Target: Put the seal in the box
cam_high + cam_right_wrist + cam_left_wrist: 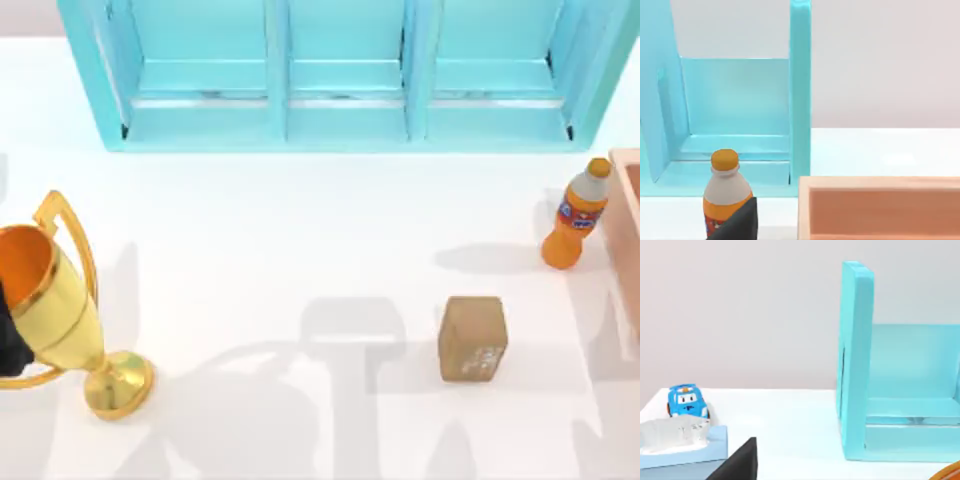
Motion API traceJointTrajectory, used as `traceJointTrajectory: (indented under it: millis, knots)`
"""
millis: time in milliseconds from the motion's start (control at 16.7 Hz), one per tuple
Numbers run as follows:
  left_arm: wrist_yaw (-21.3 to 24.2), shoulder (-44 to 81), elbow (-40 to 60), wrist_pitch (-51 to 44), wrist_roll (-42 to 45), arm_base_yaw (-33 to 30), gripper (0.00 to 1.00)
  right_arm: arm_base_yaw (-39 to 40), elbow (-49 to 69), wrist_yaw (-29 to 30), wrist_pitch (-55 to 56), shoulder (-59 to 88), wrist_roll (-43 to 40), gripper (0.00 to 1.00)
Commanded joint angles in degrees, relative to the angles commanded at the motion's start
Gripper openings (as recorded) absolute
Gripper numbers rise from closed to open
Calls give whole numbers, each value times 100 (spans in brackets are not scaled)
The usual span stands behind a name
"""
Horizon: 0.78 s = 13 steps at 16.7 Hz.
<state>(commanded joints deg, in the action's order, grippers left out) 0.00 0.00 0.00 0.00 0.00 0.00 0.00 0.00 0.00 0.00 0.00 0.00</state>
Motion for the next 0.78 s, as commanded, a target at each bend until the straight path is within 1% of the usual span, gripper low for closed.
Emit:
traceJointTrajectory:
  millis: [180,360,540,780]
  knots:
    - [0,0,0,0,0,0,100,26,60,0,-54,61,27,100]
    - [0,0,0,0,0,0,100,251,589,-2,-523,603,257,100]
    - [0,0,0,0,0,0,100,644,1569,-5,-1341,1687,660,100]
    - [0,0,0,0,0,0,100,1322,3311,-10,-2753,3791,1354,100]
